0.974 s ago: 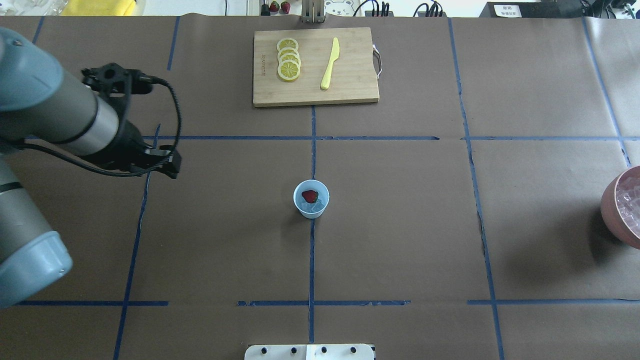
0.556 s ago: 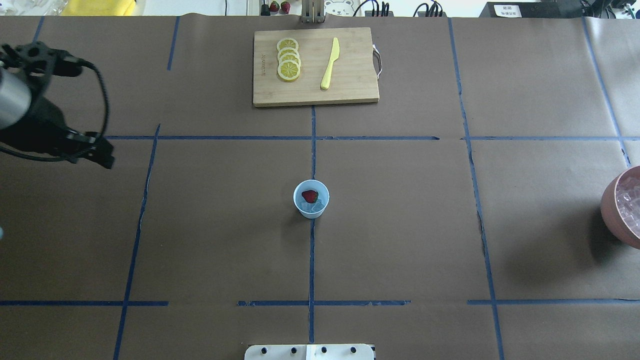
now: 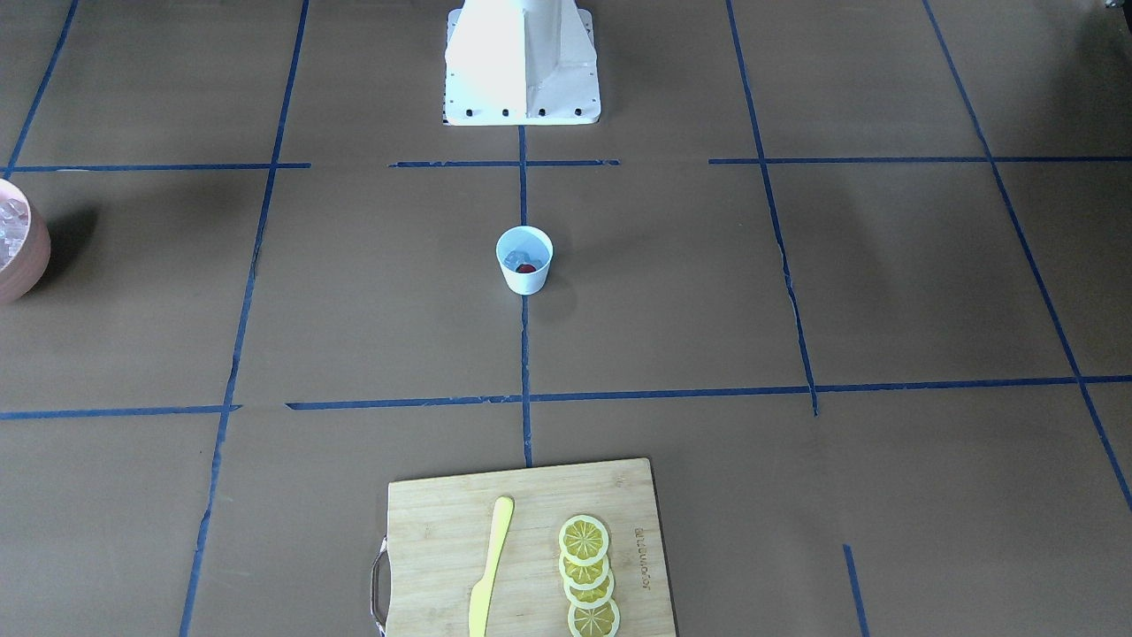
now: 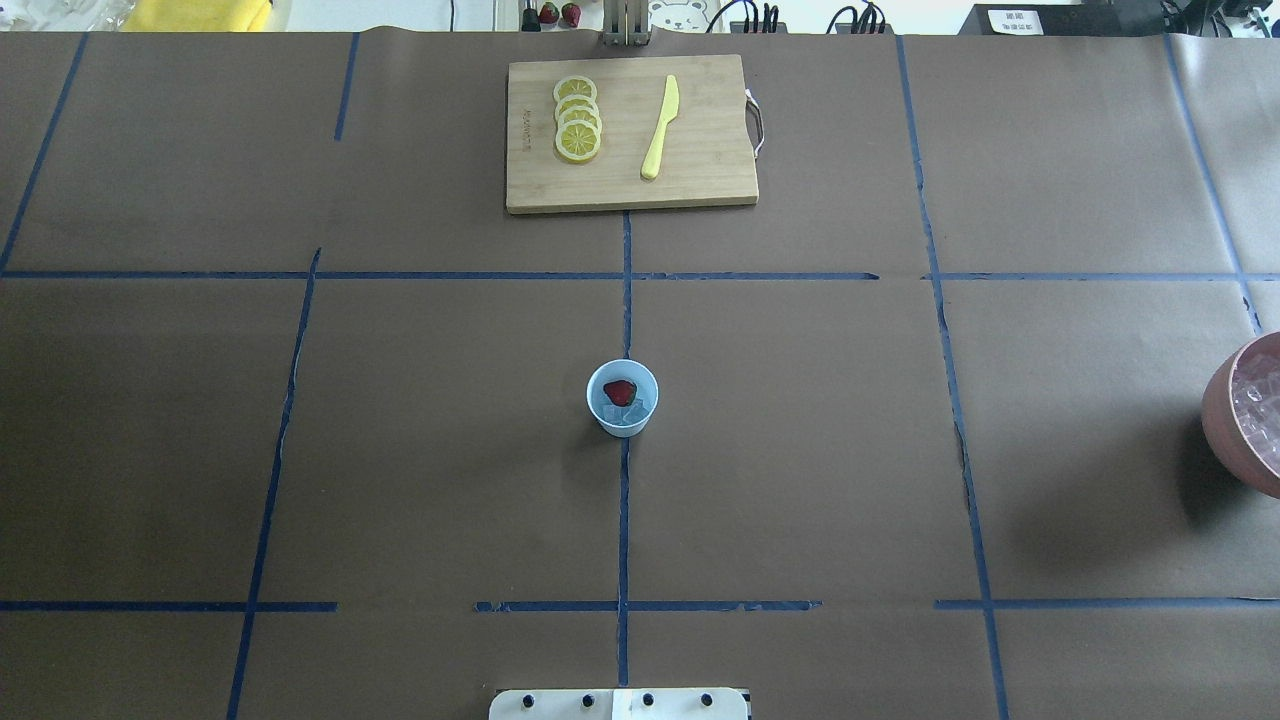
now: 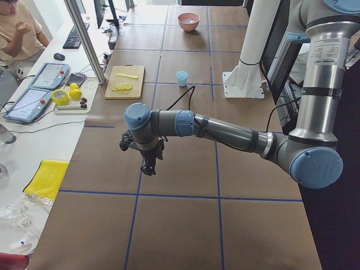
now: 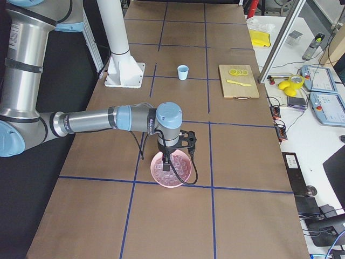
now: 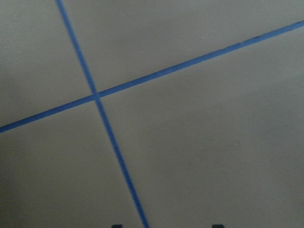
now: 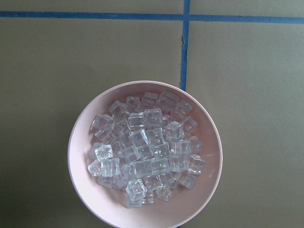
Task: Put ice and strawberries in cup
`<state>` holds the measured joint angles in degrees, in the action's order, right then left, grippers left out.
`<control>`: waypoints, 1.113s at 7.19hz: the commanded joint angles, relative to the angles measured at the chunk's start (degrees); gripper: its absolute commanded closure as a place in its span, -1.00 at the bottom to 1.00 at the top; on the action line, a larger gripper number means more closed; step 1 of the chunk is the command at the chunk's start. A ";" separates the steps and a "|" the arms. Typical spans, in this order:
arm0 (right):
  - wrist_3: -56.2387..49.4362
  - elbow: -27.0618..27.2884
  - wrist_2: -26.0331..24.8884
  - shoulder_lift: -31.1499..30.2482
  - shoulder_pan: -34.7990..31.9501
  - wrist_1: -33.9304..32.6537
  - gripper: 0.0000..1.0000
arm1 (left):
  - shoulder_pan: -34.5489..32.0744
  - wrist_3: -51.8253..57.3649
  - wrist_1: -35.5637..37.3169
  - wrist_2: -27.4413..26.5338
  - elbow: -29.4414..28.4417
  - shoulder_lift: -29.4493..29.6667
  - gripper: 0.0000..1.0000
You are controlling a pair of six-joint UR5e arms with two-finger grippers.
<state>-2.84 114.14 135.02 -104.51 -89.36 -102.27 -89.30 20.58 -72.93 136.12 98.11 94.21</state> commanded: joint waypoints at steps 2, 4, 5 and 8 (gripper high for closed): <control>-0.41 -1.19 -0.11 1.76 -0.11 -0.29 -1.00 | -2.11 -0.26 0.43 0.90 -2.22 -0.24 -1.00; -0.41 -2.77 -2.99 1.85 0.06 0.41 -1.00 | -2.19 -1.42 0.51 0.73 -2.48 -0.95 -1.00; -0.50 -5.21 -3.10 2.89 0.15 2.06 -1.00 | -2.19 -2.99 0.51 0.82 -2.48 -0.95 -1.00; -1.29 -9.64 -2.14 4.22 0.06 6.04 -1.00 | -2.90 -4.41 -0.10 0.64 -1.96 -1.04 -1.00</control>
<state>-3.98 105.24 132.52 -100.86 -89.29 -96.84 -92.01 16.32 -72.75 136.91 95.94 93.18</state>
